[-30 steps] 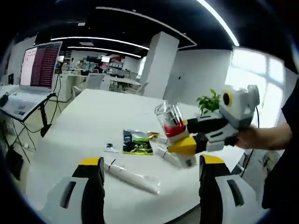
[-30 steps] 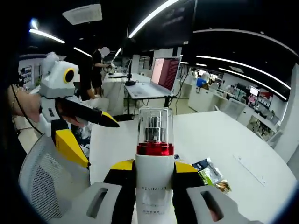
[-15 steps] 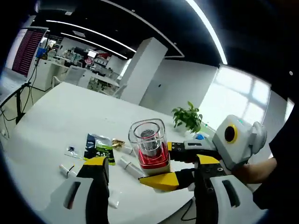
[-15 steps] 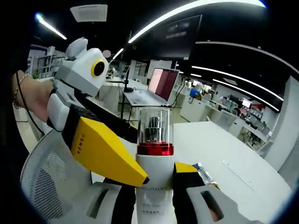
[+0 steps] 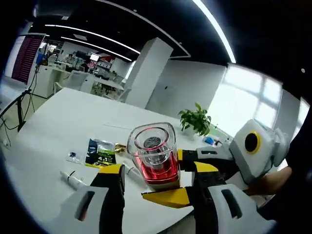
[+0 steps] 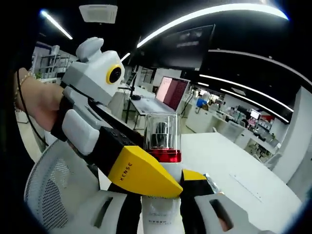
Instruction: Arrange the skincare products in the storage area until every visible bottle or jar stands upright without overlapping.
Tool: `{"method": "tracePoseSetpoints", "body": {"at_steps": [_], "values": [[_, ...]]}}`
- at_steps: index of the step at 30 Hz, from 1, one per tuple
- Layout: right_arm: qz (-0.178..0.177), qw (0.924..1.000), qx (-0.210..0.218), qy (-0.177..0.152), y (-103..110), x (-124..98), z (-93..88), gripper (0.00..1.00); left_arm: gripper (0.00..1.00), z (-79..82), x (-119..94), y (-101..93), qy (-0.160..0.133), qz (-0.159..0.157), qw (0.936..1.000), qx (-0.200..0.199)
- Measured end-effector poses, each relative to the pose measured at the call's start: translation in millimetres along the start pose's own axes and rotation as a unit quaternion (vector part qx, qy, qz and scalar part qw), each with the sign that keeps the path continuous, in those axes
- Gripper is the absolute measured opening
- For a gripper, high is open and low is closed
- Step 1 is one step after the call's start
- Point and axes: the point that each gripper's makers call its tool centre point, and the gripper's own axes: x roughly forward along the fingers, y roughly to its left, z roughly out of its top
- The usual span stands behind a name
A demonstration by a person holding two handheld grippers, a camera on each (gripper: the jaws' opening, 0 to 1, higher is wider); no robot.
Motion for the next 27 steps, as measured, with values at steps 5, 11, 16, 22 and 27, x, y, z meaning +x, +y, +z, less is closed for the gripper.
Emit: {"method": "tracePoseSetpoints", "body": {"at_steps": [5,11,16,22,27], "values": [[-0.008,1.0,0.003,0.0,2.4,-7.2,1.6,0.19,0.43,0.8,-3.5,-9.4,-0.002,-0.017,0.9997,0.02],[-0.011,0.9999,0.01,0.005,10.4,-15.3,-3.0,0.19,0.38,-6.1,-7.9,-22.5,0.001,-0.034,0.998,0.053],[-0.009,0.9998,0.015,0.0,15.2,-19.6,-1.8,0.19,0.27,-10.3,-13.1,-23.0,0.009,-0.044,0.998,0.044],[-0.007,0.9992,0.038,-0.005,17.2,-25.8,-1.8,0.2,0.25,-12.2,-13.0,-30.8,0.024,-0.066,0.9961,0.054],[0.015,0.9996,0.023,-0.007,21.4,-30.5,-2.4,0.23,0.24,-14.8,-13.1,-45.4,0.046,-0.094,0.9909,0.085]]}}
